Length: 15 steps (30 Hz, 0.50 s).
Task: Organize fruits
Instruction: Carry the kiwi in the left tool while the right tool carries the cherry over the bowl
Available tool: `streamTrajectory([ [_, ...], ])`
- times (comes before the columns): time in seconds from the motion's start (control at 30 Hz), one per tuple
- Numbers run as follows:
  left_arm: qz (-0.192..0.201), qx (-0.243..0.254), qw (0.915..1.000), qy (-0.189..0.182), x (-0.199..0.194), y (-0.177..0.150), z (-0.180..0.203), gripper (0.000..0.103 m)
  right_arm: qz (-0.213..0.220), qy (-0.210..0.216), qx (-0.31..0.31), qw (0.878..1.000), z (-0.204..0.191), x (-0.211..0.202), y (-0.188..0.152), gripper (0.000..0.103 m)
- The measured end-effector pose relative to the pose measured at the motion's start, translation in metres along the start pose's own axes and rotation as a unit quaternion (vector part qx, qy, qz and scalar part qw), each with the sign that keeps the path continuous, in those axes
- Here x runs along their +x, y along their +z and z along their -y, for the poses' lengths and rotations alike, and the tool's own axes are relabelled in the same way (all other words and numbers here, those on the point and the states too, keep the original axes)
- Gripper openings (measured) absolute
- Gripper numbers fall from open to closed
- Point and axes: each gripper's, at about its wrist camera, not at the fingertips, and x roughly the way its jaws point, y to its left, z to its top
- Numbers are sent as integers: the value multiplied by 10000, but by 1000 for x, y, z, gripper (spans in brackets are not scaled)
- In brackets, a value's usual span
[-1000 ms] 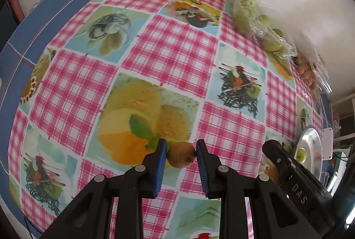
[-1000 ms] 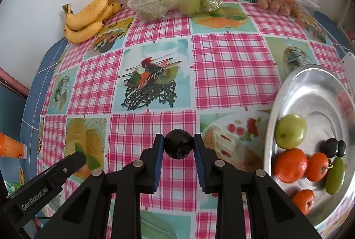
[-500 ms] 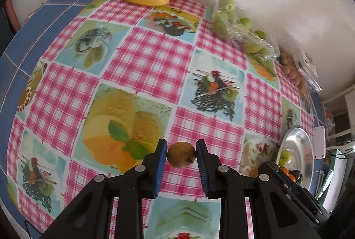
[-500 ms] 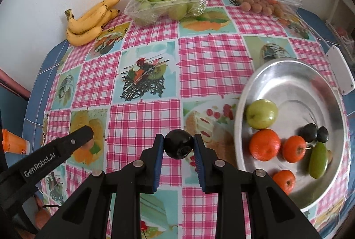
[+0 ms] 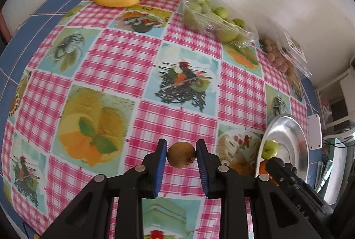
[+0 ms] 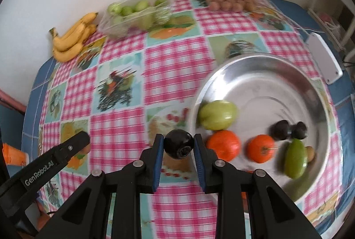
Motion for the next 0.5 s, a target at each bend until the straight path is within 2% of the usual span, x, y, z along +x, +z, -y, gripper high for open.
streamTrajectory([
  [0.27, -15, 475, 9988, -86, 2, -15, 42, 29, 136, -225, 560, 9981, 54, -13, 6, 28],
  [0.5, -81, 1027, 9944, -232, 4, -32, 86, 29, 237, -297, 1033, 9939, 95, -24, 6, 28],
])
